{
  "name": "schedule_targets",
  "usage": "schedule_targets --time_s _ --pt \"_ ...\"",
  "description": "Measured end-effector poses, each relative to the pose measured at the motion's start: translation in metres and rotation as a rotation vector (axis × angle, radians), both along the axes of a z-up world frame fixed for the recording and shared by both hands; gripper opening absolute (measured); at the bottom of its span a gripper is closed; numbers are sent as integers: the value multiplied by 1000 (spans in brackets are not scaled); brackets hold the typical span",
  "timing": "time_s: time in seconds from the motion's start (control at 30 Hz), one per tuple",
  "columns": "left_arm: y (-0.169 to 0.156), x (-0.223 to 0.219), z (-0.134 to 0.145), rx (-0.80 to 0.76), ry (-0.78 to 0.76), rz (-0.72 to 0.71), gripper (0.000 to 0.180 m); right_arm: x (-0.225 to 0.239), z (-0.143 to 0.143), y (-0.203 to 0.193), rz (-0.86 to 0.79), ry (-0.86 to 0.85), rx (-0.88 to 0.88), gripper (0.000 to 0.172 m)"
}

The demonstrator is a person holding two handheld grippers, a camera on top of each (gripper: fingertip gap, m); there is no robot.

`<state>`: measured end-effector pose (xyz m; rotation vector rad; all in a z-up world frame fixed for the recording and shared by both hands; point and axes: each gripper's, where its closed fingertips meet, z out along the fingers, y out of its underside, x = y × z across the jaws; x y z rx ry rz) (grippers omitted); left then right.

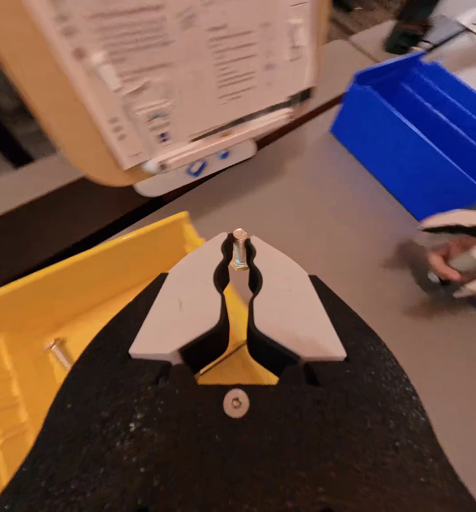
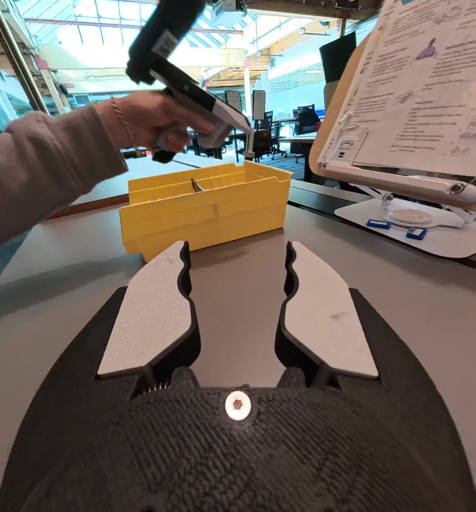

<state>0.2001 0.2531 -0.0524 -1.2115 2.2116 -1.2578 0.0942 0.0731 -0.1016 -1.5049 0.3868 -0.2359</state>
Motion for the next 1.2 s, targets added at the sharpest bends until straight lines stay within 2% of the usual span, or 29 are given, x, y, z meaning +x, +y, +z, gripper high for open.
schedule_targets --time_s 0.03,0.17,0.27,0.47,0.63,0.9,1.1,1.2 --pt "-19 -14 5 11 -41 -59 8 -2 2 1 -4 -22 -15 63" --pt "-87 -64 8 13 -146 -234 8 -6 13 0 -23 -83 -5 52" --pt "-128 -94 3 -54 -171 -322 8 -11 18 1 -10 -85 25 48" --pt "-173 -122 -13 -90 -156 -410 8 -18 18 6 24 -99 33 38" --pt "-182 -127 -20 -37 -150 -412 8 -22 18 7 42 -127 21 25" --pt "-184 -128 -21 -33 -138 -401 8 -23 15 9 50 -125 4 10" --pt "-184 -127 -21 -8 -163 -387 10 -22 14 8 69 -107 -10 9" --pt "-182 -126 -7 -58 -216 -354 11 -20 20 5 51 -99 27 9"
